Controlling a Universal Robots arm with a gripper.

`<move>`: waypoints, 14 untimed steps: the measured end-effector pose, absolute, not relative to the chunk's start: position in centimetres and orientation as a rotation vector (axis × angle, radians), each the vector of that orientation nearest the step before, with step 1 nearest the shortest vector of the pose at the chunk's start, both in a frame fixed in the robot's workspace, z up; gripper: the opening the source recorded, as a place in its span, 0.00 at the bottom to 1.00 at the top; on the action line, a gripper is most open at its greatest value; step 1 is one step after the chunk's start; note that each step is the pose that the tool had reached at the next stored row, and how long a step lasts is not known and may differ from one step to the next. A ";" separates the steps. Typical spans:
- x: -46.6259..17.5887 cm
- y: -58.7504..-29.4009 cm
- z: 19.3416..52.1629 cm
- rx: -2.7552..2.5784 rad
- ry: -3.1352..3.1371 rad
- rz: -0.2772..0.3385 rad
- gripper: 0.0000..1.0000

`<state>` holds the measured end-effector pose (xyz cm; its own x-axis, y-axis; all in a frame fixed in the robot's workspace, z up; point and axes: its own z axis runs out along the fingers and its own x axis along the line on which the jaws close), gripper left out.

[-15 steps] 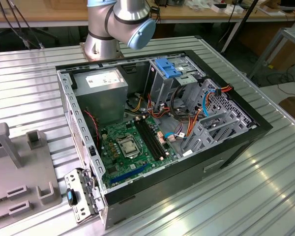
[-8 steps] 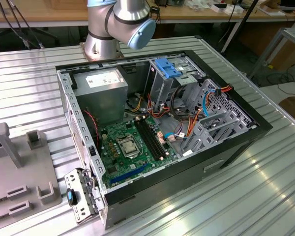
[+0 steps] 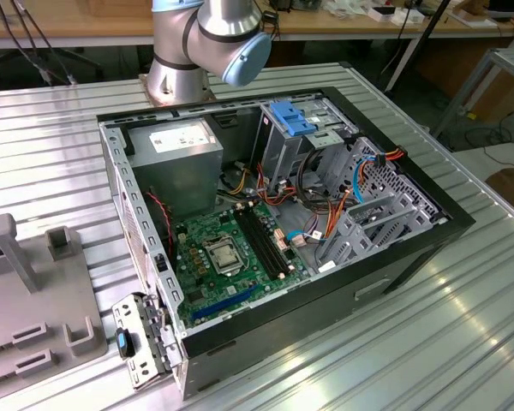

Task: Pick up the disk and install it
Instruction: 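Pick up the disk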

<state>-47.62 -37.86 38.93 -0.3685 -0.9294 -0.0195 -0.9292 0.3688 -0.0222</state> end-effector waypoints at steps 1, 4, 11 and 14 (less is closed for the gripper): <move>-47.6 -37.9 38.9 -1.770 2.561 -0.011 0.11; -47.6 -37.9 38.9 -1.837 2.513 -0.010 0.11; -47.6 -37.9 38.8 -2.010 2.375 -0.007 0.11; -47.4 -37.9 38.7 -2.079 2.316 -0.007 0.11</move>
